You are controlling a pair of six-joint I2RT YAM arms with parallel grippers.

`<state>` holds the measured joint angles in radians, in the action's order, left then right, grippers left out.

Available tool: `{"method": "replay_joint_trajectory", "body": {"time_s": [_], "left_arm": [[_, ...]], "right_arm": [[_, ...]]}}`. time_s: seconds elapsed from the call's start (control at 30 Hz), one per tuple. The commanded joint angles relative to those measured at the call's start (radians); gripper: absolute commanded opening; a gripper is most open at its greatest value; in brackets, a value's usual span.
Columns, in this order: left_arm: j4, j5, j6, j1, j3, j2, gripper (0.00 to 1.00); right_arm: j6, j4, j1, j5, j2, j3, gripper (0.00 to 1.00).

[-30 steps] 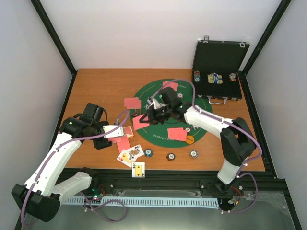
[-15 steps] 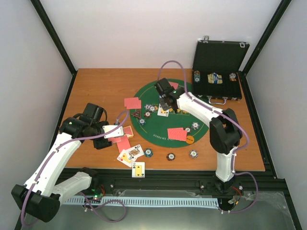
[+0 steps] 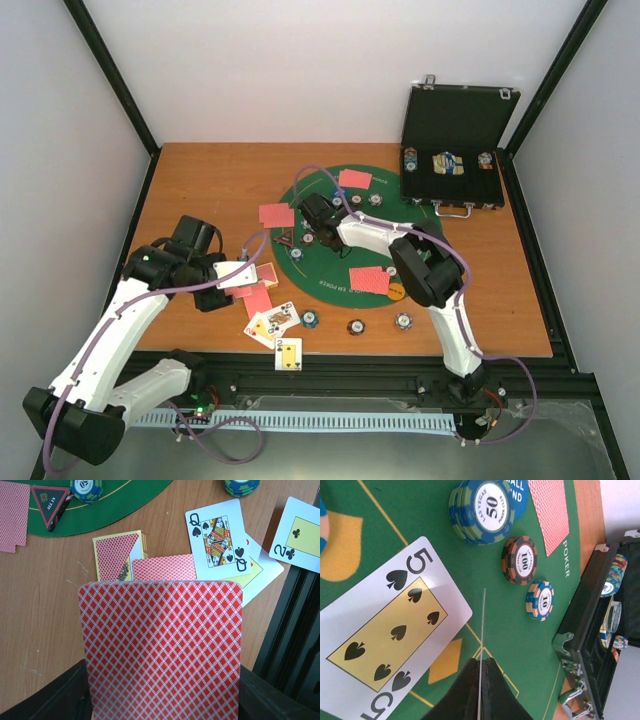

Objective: Distribute texas hold em gaming equipment

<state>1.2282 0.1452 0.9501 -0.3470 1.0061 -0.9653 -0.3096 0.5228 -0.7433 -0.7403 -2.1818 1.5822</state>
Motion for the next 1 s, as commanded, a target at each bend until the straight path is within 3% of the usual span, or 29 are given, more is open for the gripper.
{"method": "replay_joint_trajectory", "body": {"time_s": [0.0,0.17,0.23,0.47,0.63,0.73,0.87,0.97], "left_arm": [[-0.004,0.001,-0.001,0.002,0.028,0.019,0.28],[-0.009,0.001,0.000,0.002,0.027,0.016,0.28],[-0.009,-0.001,0.000,0.003,0.028,0.017,0.28],[-0.003,-0.006,0.006,0.002,0.031,0.018,0.28],[0.001,-0.003,0.006,0.002,0.036,0.021,0.28],[0.004,-0.008,0.006,0.002,0.039,0.021,0.28],[0.008,-0.014,0.009,0.002,0.041,0.026,0.28],[0.004,-0.013,0.009,0.002,0.038,0.029,0.28]], "right_arm": [[-0.038,-0.037,0.004,-0.037,-0.011,0.009,0.08],[0.013,0.011,0.004,0.039,0.021,0.006,0.41],[0.026,0.020,0.002,0.076,0.040,-0.010,0.48],[0.081,0.059,-0.003,0.162,0.120,-0.073,0.57],[0.193,0.088,-0.005,0.237,0.212,-0.100,0.77],[0.272,0.089,0.006,0.364,0.305,-0.122,0.89],[0.366,0.116,0.012,0.545,0.396,-0.133,0.90],[0.504,0.086,0.013,0.773,0.468,-0.167,0.91]]}}
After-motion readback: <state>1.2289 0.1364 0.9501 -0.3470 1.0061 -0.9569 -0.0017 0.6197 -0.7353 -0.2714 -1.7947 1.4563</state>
